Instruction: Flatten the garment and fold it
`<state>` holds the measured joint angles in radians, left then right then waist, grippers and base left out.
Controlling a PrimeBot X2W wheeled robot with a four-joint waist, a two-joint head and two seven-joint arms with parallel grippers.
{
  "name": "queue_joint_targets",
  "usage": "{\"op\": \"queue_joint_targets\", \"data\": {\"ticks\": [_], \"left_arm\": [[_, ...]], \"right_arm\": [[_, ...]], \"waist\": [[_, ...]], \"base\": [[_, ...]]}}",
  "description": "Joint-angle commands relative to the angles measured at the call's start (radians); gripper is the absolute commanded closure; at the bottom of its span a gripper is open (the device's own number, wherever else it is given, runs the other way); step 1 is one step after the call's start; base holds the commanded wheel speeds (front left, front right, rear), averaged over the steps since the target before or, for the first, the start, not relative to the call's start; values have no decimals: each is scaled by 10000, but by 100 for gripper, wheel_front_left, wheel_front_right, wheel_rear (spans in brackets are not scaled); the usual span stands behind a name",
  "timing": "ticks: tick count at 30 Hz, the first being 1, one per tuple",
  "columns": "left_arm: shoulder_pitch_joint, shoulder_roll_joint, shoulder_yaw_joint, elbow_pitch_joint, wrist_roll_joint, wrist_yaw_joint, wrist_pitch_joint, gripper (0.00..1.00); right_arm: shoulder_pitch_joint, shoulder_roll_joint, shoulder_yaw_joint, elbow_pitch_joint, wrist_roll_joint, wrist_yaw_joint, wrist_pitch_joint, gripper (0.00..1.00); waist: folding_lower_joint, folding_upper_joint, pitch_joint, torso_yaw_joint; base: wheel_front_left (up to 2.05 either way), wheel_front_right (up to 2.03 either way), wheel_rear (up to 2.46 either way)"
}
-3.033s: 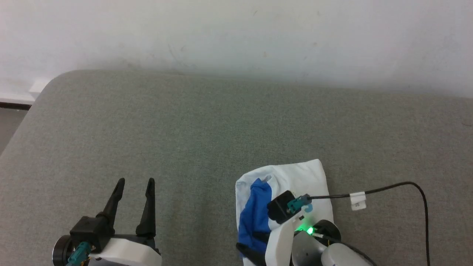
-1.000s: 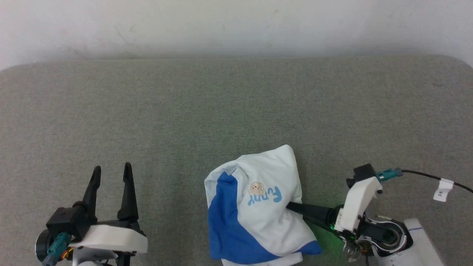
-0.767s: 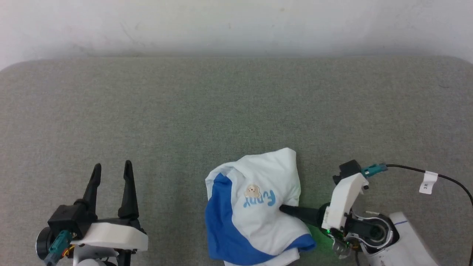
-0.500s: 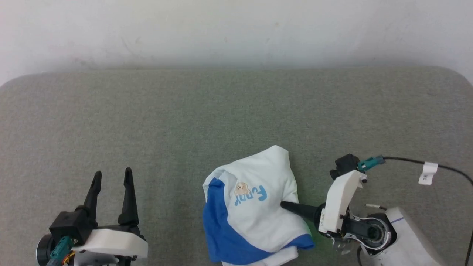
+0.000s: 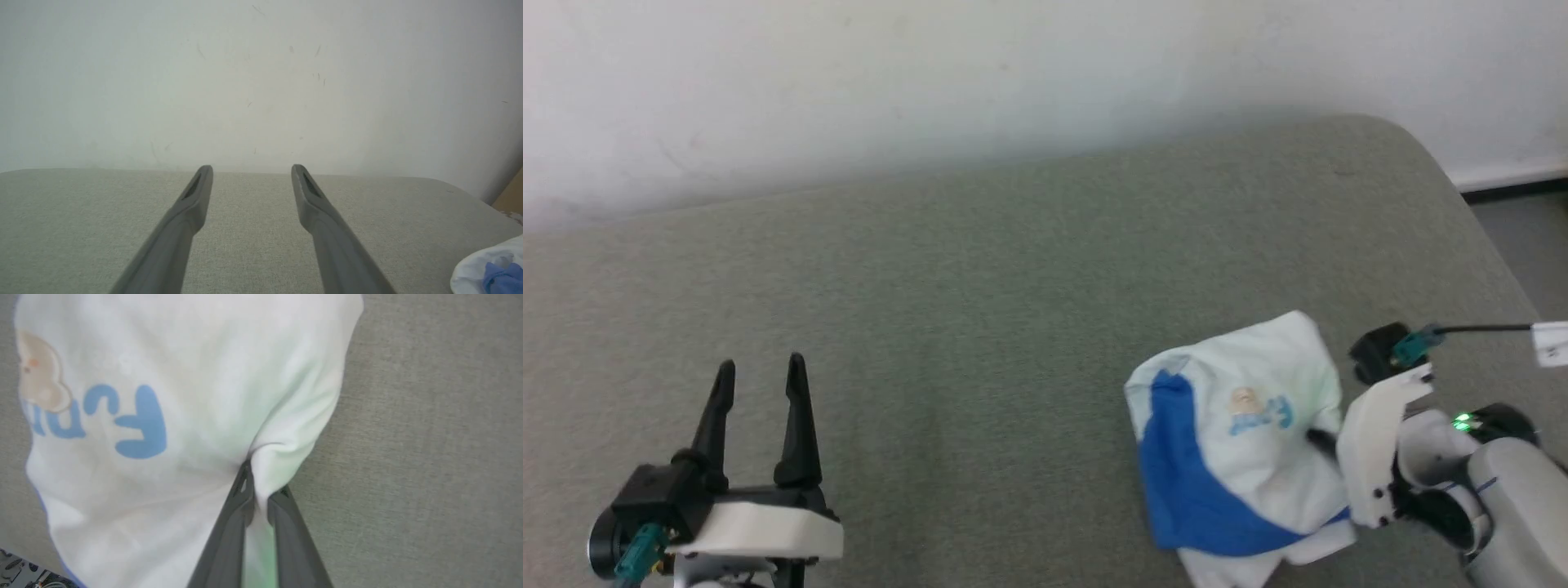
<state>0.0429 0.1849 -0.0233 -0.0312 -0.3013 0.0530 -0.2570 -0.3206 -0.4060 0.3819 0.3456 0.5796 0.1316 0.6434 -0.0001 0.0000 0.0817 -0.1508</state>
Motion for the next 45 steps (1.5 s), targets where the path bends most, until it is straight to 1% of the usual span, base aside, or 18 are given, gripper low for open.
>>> {"op": "queue_joint_targets", "data": {"ticks": [1, 4, 8, 10, 12, 13, 14, 17, 20, 24, 27, 29, 32, 34, 37, 41, 44, 45], "left_arm": [[-205, 14, 56, -79, 83, -74, -47, 0], [-514, 51, 33, -114, 142, -226, -47, 0], [-909, 54, -38, -40, 175, -434, -47, 0], [-1057, 34, -54, -4, 198, -510, -47, 0], [-1158, -14, -66, 38, 214, -584, -47, 0], [-1184, -50, -68, 72, 222, -613, -47, 0], [-1190, -89, -68, 106, 230, -633, -47, 0], [-1181, -243, 22, 185, 207, -654, -47, 0], [-1171, -416, 109, 180, 186, -771, -47, 0], [-1079, -576, 185, 293, 270, -902, -47, 0], [-907, -711, 291, 367, 330, -912, -47, 0], [-781, -803, 333, 431, 366, -899, -47, 0], [-632, -891, 444, 545, 390, -899, -47, 0], [-601, -901, 565, 632, 418, -926, -47, 0], [-580, -883, 761, 804, 471, -972, -47, 0], [-508, -806, 926, 1041, 574, -1070, -47, 0], [-427, -733, 1007, 1192, 652, -1135, -47, 0], [-427, -733, 1007, 1192, 652, -1135, -47, 0]], "right_arm": [[-208, -127, -127, 69, -211, -9, -6, 100], [-407, -553, -576, 398, -884, -9, -190, 100], [-618, -976, -1046, 915, -1433, -9, -805, 100], [-741, -1104, -1246, 1228, -1686, -9, -1292, 100], [-877, -1068, -1591, 1543, -1905, -9, -2071, 100], [-888, -973, -1693, 1744, -1957, -9, -2351, 65], [-907, -874, -1739, 1879, -2004, -9, -2720, 0], [-883, -587, -1917, 2388, -2183, -9, -3733, 0], [-800, -548, -2533, 2831, -2860, -9, -5008, 0], [-506, -264, -3976, 2919, -4009, -9, -6909, 0], [-196, 333, -4854, 2552, -4666, -9, -7763, 0], [79, 769, -5185, 2124, -5009, -9, -8041, 0], [505, 1555, -5253, 1186, -5234, -9, -8221, 0], [765, 2031, -5150, 491, -5074, -9, -8322, 0], [1119, 2553, -4747, -291, -4966, -9, -8278, 0], [1529, 3067, -4115, -1111, -4830, -9, -8141, 0], [1932, 3319, -3880, -1696, -4811, -9, -8072, 0], [1932, 3319, -3880, -1696, -4811, -9, -8072, 0]], "waist": [[1, 0, 783, -874], [1, 0, 1152, -1114], [1, 0, 1477, -1133], [1, 0, 1583, -1054], [1, 0, 1672, -941], [1, 0, 1689, -872], [1, 0, 1698, -800], [1, 0, 1644, -559], [1, 0, 1454, -204], [1, 0, 1041, 306], [1, 0, 622, 622], [1, 0, 371, 850], [1, 0, 68, 1153], [1, 0, -51, 1341], [1, 0, -227, 1526], [1, 0, -430, 1678], [1, 0, -536, 1736], [1, 0, -536, 1736]], "base": [[0, 0, 0], [0, 0, 0], [0, 0, 0], [0, 0, 0], [0, 0, 0], [0, 0, 0], [0, 0, 0], [0, 0, 0], [0, 0, 0], [0, 0, 0], [0, 0, 0], [0, 0, 0], [0, 0, 0], [0, 0, 0], [0, 0, 0], [0, 0, 0], [0, 0, 0], [0, 0, 0]]}}
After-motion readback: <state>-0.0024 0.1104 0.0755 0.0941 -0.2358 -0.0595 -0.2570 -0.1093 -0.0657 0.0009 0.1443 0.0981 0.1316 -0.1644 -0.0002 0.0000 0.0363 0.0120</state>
